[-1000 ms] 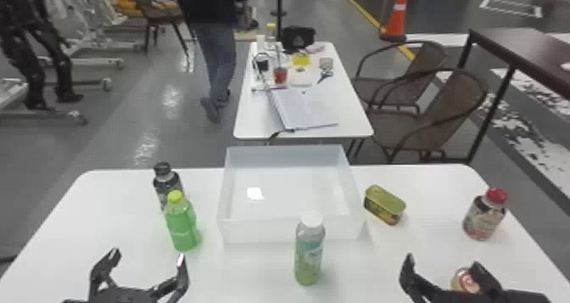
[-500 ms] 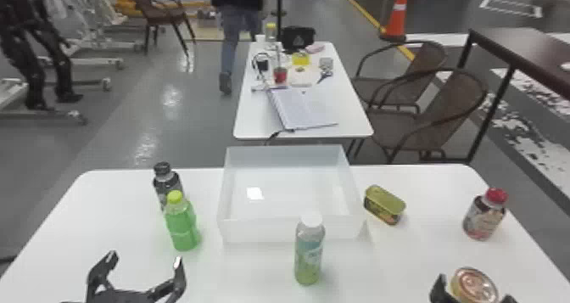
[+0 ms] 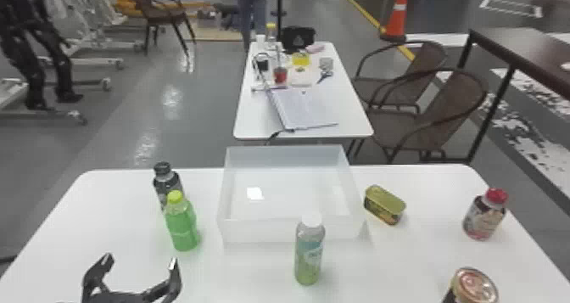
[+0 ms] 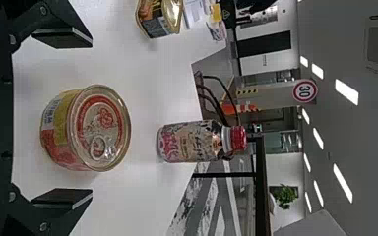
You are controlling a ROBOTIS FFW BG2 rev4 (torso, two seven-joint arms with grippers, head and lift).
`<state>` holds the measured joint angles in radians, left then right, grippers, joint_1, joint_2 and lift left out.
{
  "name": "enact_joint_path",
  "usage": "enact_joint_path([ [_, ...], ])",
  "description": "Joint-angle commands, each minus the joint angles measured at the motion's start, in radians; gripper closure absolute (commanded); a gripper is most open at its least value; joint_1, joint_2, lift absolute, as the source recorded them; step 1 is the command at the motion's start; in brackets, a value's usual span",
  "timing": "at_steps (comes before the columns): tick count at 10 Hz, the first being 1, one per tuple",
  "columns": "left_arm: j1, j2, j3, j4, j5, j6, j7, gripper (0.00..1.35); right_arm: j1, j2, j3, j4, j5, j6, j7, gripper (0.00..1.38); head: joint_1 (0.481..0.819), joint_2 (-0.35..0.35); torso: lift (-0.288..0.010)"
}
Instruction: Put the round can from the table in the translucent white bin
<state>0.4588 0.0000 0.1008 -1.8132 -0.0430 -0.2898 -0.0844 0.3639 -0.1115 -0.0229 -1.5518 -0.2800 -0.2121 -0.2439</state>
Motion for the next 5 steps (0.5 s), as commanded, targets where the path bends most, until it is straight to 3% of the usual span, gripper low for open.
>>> enact_joint_path([
  [1,0.001,-0.003,0.002,0.002,0.000,-0.002,-0.001,0.14,-0.023,-0.017,0.000,0.019,0.001,0.008,0.000,0.21,0.549,0.000,-0.100],
  [5,0.003,-0.003,0.004,0.002,0.002,-0.003,-0.001,0.14,-0.068,-0.020,-0.006,0.075,0.022,0.011,-0.008,0.22,0.549,0.000,-0.100],
])
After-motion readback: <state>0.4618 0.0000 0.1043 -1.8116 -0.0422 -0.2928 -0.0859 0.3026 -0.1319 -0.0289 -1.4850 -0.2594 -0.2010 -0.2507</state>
